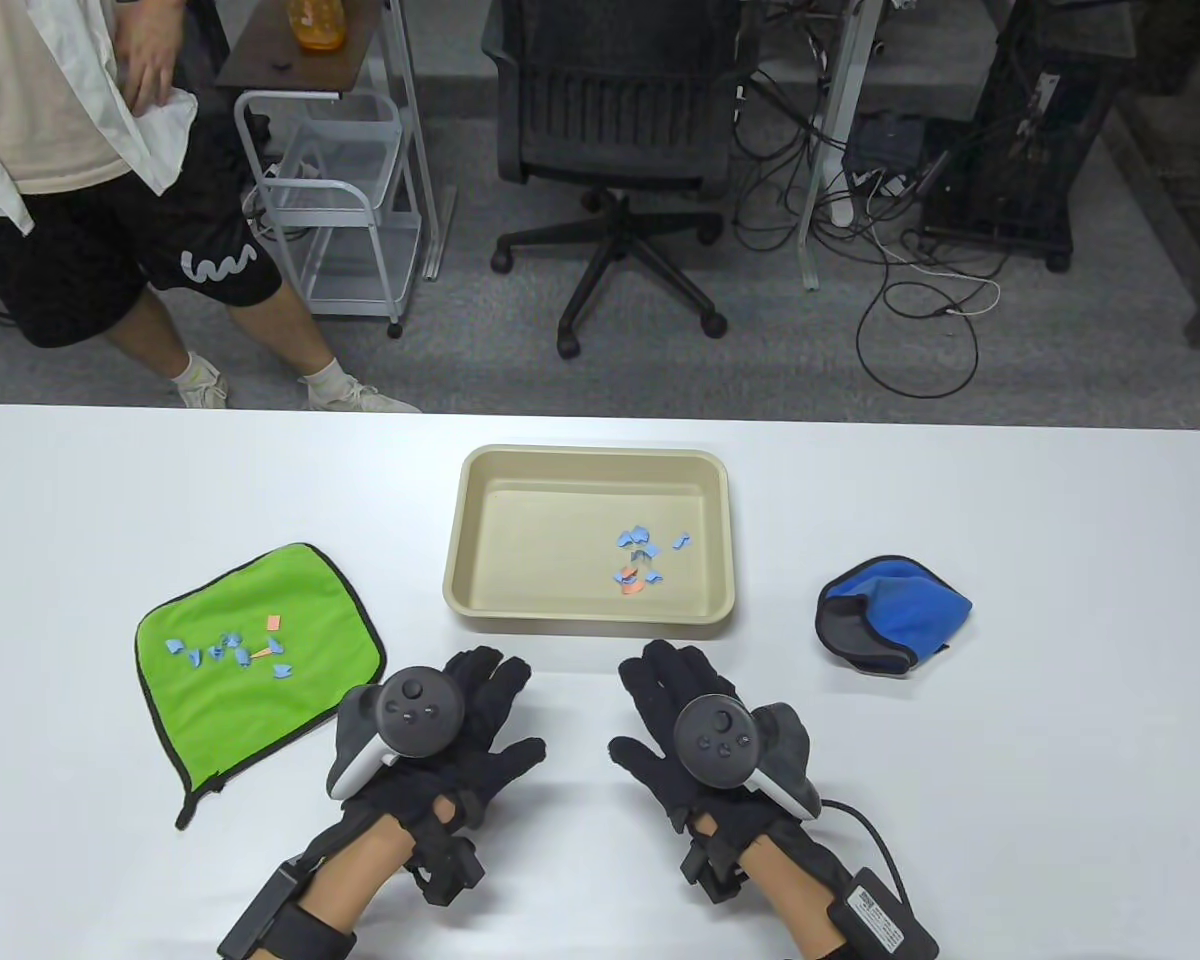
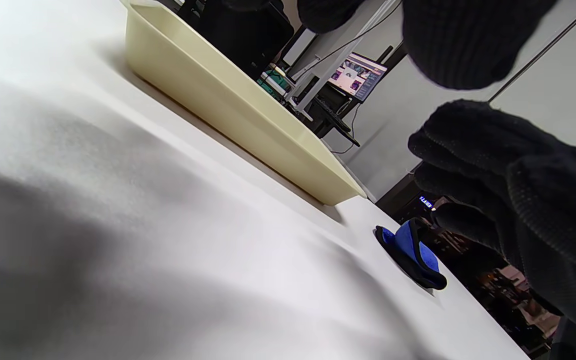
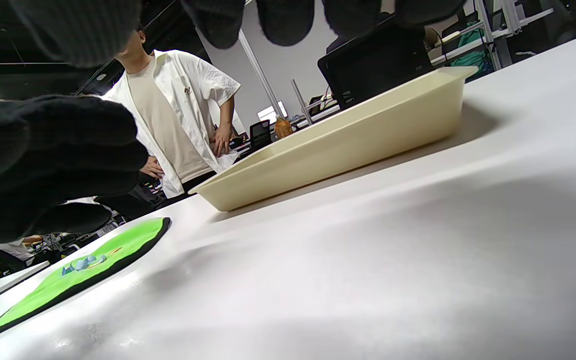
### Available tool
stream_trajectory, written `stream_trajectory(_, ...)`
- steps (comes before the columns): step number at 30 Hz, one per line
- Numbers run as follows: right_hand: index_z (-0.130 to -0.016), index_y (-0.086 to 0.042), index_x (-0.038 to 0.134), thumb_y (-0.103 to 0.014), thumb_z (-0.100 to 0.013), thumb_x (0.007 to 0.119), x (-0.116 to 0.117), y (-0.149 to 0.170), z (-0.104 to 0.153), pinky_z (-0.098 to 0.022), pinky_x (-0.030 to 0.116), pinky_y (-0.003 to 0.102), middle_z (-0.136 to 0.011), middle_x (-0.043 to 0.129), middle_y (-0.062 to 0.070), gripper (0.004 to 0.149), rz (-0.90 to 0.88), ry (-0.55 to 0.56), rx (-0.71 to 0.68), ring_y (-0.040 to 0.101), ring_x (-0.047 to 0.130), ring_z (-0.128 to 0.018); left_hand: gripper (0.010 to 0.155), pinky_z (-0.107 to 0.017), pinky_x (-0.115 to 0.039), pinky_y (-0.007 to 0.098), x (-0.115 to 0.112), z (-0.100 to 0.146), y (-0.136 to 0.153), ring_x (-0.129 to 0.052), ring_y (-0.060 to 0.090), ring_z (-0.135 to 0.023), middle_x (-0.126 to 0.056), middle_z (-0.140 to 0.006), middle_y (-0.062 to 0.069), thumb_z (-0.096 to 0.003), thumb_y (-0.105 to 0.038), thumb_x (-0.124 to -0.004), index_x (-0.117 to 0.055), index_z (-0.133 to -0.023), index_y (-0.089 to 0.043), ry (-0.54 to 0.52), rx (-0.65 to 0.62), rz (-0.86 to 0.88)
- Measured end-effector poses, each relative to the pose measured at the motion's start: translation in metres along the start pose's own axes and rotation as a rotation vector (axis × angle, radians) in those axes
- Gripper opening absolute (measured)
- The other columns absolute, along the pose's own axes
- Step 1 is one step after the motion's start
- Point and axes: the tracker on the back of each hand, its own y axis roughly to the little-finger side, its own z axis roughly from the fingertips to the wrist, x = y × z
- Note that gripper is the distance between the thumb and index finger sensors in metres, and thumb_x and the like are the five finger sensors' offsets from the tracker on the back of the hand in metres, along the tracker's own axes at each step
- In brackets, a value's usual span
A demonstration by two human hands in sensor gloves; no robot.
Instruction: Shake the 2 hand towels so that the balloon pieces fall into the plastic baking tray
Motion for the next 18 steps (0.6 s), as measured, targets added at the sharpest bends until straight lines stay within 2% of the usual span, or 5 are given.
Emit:
stream_trajectory(4, -0.105, -0.033, 0.041, -0.060, -0.041, 0.067, -0.001, 0.002, 0.000, -0.076, 0.045, 0.061, -0.121, 0.037, 0.004, 0.074, 0.008, 0.003, 0.006, 0.036, 0.035, -0.110, 0.088, -0.072, -0.028, 0.073, 0.020, 0.001, -0.001, -0.010, 0.049, -0.109, -0.011, -0.114, 0.010, -0.0367, -0.061, -0.073, -0.026, -0.106, -0.034, 0.001, 0.010, -0.025)
stream_trajectory(10, -0.105, -0.033, 0.042, -0.060, -0.041, 0.068, -0.003, 0.004, 0.000, -0.075, 0.045, 0.061, -0.121, 0.038, 0.004, 0.074, 0.012, 0.016, 0.008, 0.037, 0.035, -0.110, 0.094, -0.070, -0.022, 0.078, 0.071, 0.003, 0.010, -0.001, 0.050, -0.108, -0.001, -0.113, 0.009, -0.0344, -0.064, -0.077, -0.021, -0.106, -0.038, -0.028, 0.077, -0.071)
stream_trajectory(18, -0.105, -0.033, 0.043, -0.060, -0.041, 0.068, -0.005, 0.006, 0.000, -0.075, 0.045, 0.062, -0.121, 0.038, 0.004, 0.074, 0.021, 0.017, 0.012, 0.036, 0.036, -0.110, 0.096, -0.069, -0.017, 0.082, 0.144, -0.006, 0.053, 0.007, 0.048, -0.107, 0.007, -0.111, 0.007, -0.0332, -0.062, -0.082, -0.021, -0.106, -0.042, -0.123, 0.266, -0.001)
